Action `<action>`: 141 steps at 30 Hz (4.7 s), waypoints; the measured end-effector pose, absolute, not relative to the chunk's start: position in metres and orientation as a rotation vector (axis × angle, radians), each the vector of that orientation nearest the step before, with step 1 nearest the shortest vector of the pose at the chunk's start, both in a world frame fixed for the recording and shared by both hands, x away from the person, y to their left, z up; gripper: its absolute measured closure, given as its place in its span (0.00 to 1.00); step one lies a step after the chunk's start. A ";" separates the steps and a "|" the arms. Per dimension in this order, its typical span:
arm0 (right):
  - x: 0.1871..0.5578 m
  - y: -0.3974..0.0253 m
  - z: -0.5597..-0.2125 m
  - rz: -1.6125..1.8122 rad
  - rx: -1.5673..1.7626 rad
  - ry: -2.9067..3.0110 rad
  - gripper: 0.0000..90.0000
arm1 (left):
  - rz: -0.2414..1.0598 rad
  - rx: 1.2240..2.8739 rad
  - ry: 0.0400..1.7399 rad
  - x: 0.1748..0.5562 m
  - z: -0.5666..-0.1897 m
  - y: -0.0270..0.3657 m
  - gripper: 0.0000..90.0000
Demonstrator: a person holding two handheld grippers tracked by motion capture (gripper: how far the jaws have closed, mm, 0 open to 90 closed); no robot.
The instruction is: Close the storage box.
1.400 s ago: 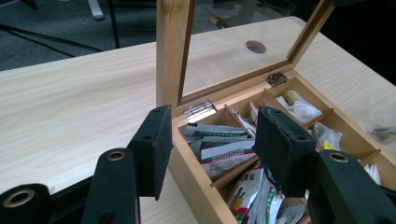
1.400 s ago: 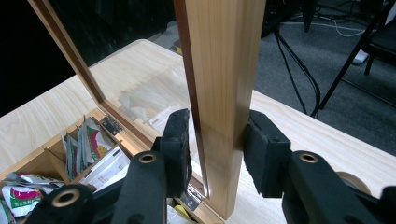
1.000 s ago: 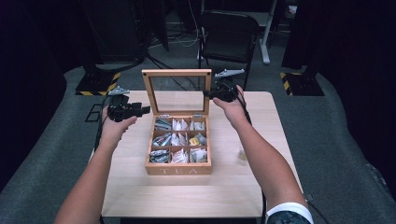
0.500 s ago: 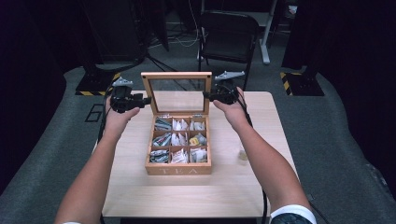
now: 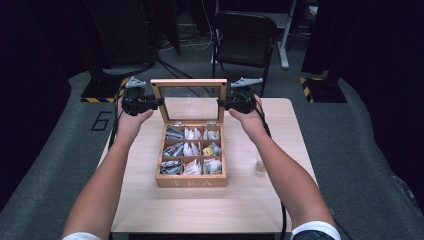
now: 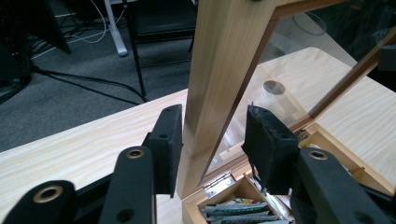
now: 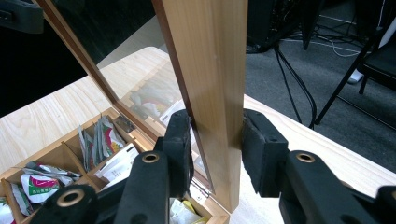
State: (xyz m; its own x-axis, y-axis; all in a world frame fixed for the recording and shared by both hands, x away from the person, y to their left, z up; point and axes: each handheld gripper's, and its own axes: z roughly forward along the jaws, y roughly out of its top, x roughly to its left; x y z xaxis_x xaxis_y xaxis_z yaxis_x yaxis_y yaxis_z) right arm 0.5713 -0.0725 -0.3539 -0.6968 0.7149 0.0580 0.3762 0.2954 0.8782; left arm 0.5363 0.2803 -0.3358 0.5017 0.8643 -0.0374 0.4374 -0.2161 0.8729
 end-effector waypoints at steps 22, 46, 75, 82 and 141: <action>0.556 -0.077 -0.335 1.381 1.022 2.199 0.64 | 0.586 1.835 1.090 0.534 -0.339 0.282 0.71; 0.529 -0.075 -0.300 1.367 0.968 2.192 0.68 | 0.569 1.853 1.064 0.517 -0.344 0.286 0.71; 0.502 -0.079 -0.312 1.380 0.939 2.207 0.66 | 0.607 1.847 0.999 0.478 -0.314 0.284 0.66; 0.494 -0.081 -0.318 1.396 0.936 2.203 0.65 | 0.579 1.830 0.999 0.470 -0.321 0.287 0.66; 0.423 -0.087 -0.387 1.380 0.885 2.245 0.60 | 0.534 1.869 0.941 0.395 -0.387 0.294 0.65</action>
State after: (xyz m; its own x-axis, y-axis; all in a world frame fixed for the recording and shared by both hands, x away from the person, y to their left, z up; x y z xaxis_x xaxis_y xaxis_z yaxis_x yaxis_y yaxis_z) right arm 0.4228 -0.0872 -0.3868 -0.7391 0.6733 0.0198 0.3217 0.3270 0.8886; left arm 0.3951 0.2939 -0.3867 0.6097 0.7921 -0.0292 0.3808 -0.2604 0.8872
